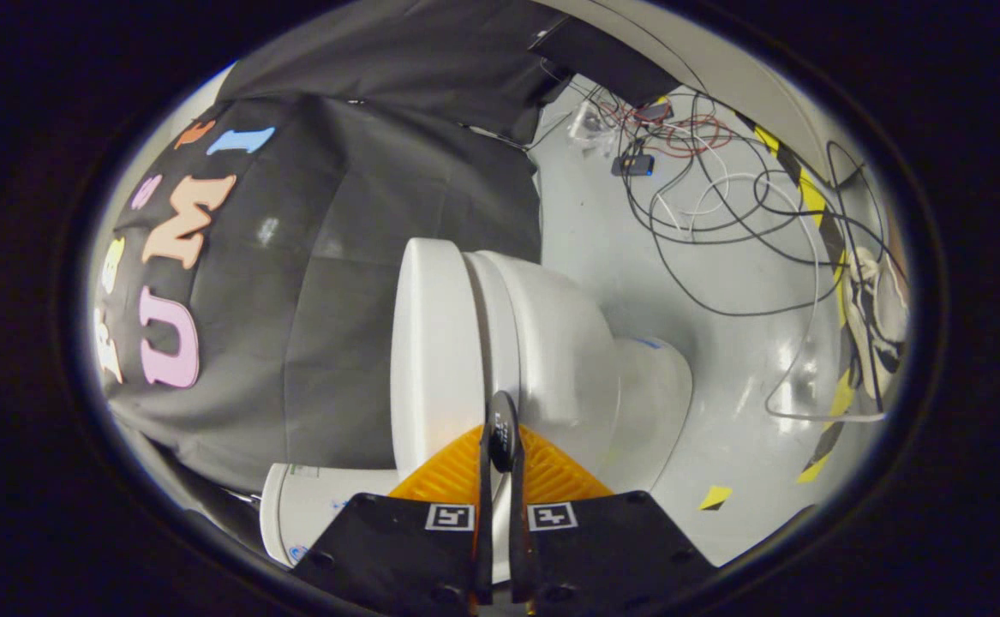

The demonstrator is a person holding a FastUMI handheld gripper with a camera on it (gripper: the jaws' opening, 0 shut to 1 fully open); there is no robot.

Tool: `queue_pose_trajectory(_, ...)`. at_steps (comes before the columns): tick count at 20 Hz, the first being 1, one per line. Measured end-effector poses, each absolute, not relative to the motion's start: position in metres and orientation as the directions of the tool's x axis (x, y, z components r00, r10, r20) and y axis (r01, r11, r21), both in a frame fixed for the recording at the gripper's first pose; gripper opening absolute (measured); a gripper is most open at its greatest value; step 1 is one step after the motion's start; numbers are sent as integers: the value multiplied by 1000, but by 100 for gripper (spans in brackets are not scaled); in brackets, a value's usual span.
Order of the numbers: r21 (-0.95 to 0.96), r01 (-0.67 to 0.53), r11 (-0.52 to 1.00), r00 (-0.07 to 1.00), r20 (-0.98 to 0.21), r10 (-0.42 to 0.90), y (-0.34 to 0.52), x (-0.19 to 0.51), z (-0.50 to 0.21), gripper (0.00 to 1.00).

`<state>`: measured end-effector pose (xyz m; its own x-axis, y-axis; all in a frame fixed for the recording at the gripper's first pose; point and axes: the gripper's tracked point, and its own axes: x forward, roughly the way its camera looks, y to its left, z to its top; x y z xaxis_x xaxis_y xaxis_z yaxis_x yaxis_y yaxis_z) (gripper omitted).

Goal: Open the toilet lid.

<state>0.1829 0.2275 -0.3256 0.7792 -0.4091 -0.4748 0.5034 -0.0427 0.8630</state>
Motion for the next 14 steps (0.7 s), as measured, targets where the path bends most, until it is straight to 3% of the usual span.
queue_pose_trajectory(14, 800, 572, 184, 778, -458, -430, 231, 183, -287, 6)
